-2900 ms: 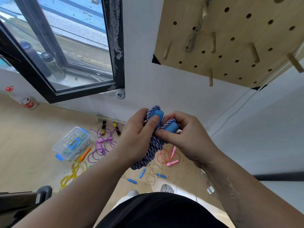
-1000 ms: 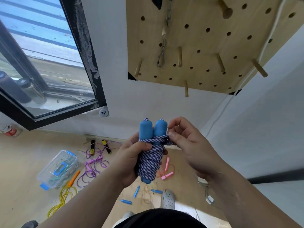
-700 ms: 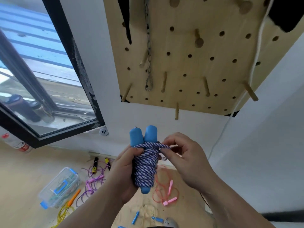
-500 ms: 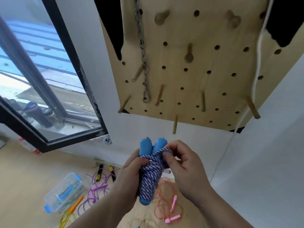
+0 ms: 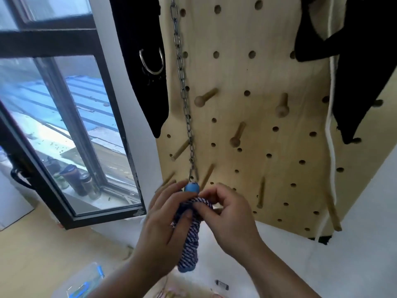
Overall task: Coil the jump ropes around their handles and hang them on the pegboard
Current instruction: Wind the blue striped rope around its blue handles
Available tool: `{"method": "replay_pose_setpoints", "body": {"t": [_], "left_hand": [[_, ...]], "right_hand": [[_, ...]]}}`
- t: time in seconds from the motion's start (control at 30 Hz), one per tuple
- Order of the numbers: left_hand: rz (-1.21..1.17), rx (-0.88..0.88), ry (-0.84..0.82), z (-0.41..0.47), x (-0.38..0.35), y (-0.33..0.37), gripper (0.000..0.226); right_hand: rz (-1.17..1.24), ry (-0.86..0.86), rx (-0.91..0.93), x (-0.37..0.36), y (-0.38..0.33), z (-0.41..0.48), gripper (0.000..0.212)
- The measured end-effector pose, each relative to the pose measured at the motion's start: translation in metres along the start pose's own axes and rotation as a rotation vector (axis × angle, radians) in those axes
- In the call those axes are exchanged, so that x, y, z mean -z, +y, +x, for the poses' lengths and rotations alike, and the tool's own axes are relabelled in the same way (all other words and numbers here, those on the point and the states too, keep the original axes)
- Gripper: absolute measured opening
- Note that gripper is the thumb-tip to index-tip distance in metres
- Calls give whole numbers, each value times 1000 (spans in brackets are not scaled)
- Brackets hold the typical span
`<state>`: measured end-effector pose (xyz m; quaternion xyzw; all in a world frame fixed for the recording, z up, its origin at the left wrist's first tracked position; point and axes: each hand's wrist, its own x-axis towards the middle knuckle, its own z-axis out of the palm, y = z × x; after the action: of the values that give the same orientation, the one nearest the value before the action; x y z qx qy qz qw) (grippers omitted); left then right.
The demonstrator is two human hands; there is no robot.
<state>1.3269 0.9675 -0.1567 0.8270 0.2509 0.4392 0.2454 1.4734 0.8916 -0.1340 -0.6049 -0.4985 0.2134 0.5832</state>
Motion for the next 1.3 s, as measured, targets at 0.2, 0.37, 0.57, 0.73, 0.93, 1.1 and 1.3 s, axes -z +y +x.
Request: {"method": "replay_pose_setpoints", "body": {"t": [0.2,0.37,0.57,0.73,0.93,1.1,1.3], "left_hand": [[97,82,-34,91,29,18,23],[212,-34,50,143,31,27,18],[137,-37,311,173,12,31,18],[151,-135,289,188,17,17,18],[111,-155,184,207,24,11,22],[161,-175,127,211,21,4,28],[26,-144,68,217,17,-2,24]], "right_hand": [[35,-42,133,23,-49,73,13],[48,19,167,30,-71,121,7],[-108,207,257,34,-81,157,17],[-97,191,223,34,-83,170,17],[17,54,52,48,-96,181,10],[-21,23,26,54,-95,188,9],[19,37,-19,58,-87,203,5]]}}
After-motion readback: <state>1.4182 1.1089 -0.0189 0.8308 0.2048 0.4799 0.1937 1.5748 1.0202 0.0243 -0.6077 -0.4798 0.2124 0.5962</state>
